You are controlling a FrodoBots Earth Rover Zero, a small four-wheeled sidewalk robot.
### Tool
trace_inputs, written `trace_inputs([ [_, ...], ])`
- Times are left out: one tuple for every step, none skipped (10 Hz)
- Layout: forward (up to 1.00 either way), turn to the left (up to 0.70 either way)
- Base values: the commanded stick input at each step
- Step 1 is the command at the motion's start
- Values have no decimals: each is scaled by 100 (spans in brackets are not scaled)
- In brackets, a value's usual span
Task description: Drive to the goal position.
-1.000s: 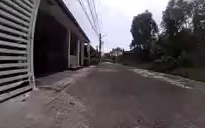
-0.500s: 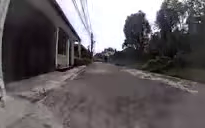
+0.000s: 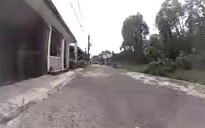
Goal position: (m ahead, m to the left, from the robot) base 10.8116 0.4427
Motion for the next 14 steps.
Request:
trace_inputs([
  [100,0],
  [100,0],
  [100,0],
  [100,0],
  [100,0],
  [100,0],
  [100,0],
  [100,0],
  [100,0],
  [100,0],
  [100,0],
  [100,0],
  [100,0],
  [100,0],
])
